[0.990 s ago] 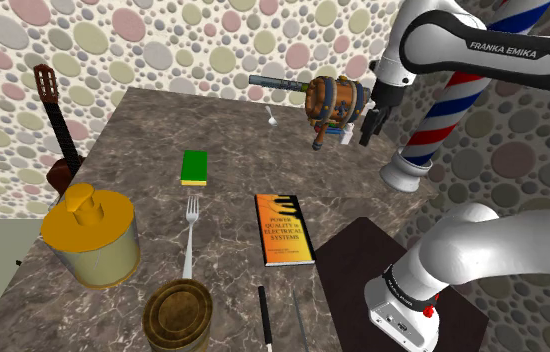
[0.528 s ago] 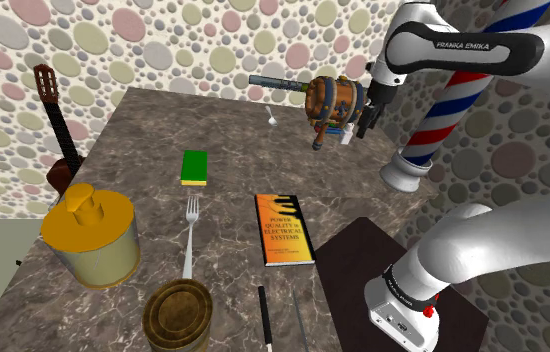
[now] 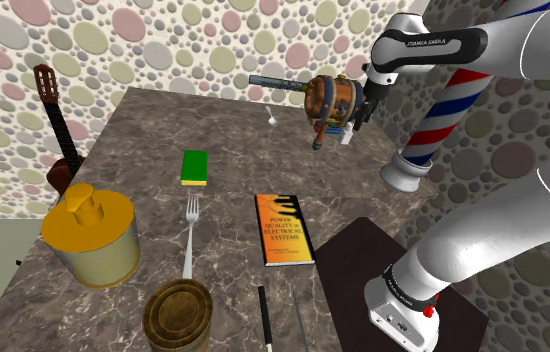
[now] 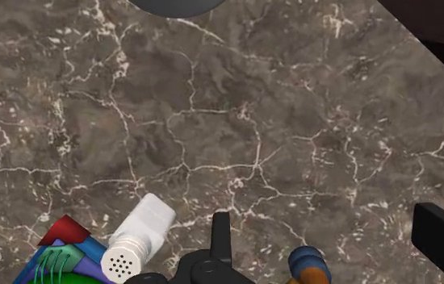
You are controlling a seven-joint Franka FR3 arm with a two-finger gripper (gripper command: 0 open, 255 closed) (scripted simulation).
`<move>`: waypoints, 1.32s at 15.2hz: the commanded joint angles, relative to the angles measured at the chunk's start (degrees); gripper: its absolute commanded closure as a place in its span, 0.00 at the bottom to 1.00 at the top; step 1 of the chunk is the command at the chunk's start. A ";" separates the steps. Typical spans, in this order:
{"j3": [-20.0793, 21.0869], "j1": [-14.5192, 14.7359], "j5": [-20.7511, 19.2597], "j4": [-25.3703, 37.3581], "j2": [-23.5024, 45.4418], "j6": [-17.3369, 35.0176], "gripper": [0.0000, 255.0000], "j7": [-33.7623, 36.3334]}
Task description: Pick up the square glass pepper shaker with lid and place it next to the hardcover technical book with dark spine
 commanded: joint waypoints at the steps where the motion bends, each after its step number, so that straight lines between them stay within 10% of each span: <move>1: -1.61 -0.26 1.20 3.03 4.32 1.32 0.00 -2.86; 10: -5.67 -4.16 10.70 20.76 24.40 3.64 0.00 -15.66; 20: -5.39 -4.61 11.78 17.39 26.52 8.96 0.00 -16.44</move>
